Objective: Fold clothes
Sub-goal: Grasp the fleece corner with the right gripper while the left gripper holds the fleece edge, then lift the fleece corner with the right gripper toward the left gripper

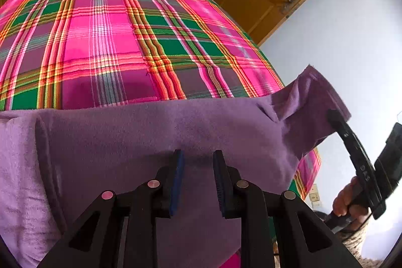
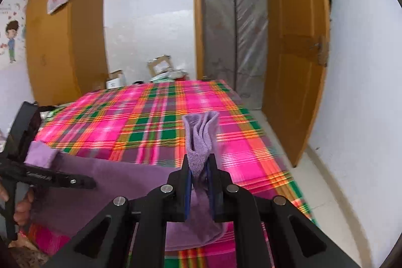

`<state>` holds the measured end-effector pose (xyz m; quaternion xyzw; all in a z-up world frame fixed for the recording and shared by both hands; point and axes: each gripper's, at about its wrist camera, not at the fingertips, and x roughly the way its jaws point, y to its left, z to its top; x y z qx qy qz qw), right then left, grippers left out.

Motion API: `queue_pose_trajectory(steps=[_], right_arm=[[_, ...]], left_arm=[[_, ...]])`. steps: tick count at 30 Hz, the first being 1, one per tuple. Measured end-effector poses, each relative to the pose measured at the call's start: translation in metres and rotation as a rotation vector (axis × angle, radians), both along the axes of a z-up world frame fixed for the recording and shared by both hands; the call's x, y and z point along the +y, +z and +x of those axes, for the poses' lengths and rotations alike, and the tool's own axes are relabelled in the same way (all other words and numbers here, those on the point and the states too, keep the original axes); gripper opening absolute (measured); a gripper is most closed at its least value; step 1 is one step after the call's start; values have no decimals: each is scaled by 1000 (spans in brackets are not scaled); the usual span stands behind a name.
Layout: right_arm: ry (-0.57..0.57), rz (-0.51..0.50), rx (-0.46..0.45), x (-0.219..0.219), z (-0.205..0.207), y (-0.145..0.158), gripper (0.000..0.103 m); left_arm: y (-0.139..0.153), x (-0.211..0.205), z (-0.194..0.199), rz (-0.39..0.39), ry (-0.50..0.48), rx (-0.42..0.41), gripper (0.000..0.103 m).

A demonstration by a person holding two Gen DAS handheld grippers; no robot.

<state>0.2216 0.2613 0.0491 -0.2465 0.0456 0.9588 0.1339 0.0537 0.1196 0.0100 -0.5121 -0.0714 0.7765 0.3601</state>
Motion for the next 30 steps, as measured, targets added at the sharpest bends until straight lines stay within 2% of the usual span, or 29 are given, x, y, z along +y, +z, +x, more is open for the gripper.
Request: queue_pose_trajectory(steps=[6, 9, 18, 21, 24, 30], right_arm=[[-133, -107, -20, 39, 7, -13, 11], [-171, -120, -39, 52, 11, -22, 11], [-181, -119, -56, 59, 14, -29, 11], [-178, -117, -63, 61, 14, -29, 11], [-179, -117, -63, 63, 13, -28, 11], [-178, -122, -64, 65, 12, -29, 11]], left_arm=[[3, 8, -1, -4, -20, -1, 25], [4, 20, -3, 12, -41, -3, 25], [5, 82, -7, 19, -180, -12, 25], [2, 104, -11, 19, -203, -46, 25], [2, 131, -15, 41, -271, -54, 25], [2, 158, -34, 54, -264, -109, 25]])
